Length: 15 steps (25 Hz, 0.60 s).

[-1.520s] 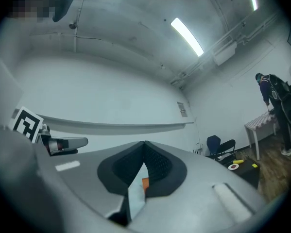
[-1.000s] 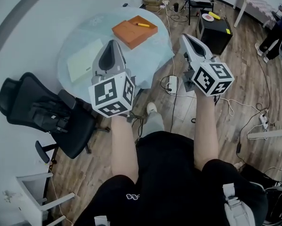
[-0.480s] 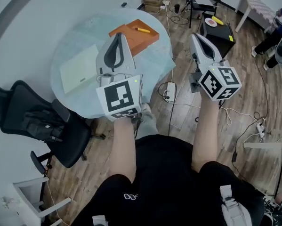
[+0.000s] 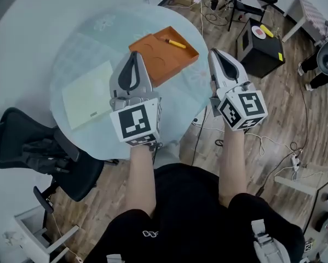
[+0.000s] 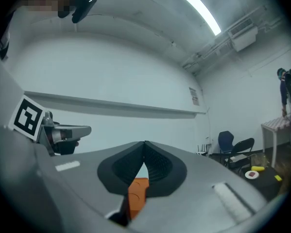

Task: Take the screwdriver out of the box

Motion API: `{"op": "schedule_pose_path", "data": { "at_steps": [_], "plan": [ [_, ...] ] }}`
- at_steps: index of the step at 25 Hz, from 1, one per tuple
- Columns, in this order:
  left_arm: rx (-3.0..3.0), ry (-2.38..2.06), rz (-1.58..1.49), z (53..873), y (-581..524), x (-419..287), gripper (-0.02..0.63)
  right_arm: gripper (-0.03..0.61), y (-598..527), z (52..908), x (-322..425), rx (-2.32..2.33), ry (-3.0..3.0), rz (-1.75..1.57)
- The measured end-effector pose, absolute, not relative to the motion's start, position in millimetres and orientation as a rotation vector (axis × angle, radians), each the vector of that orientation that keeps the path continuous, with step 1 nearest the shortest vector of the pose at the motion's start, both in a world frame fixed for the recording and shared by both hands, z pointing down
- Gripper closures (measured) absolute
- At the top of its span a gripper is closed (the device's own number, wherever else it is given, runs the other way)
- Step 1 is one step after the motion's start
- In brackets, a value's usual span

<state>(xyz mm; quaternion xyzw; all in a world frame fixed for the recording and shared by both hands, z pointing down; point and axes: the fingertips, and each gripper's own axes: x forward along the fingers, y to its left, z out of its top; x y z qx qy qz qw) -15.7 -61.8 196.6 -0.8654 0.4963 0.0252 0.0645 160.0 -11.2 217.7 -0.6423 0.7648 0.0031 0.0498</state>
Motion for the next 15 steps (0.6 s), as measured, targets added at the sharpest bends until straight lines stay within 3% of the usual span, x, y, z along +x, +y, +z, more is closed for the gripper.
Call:
{"op": "schedule_pose_path", "data": {
  "at_steps": [8,15],
  "plan": [
    [-2.722,1.620,-0.061,264.1,-200.7,-6.7,0.611,0.568,-144.6,258.5,151.7,-1.954,2.458,-0.133],
    [-2.888,1.578,-0.219,341.7,-229.3,42.9,0.611,0.568,-173.5,339.8,180.5,-2.046,2.502,-0.381]
  ]
}}
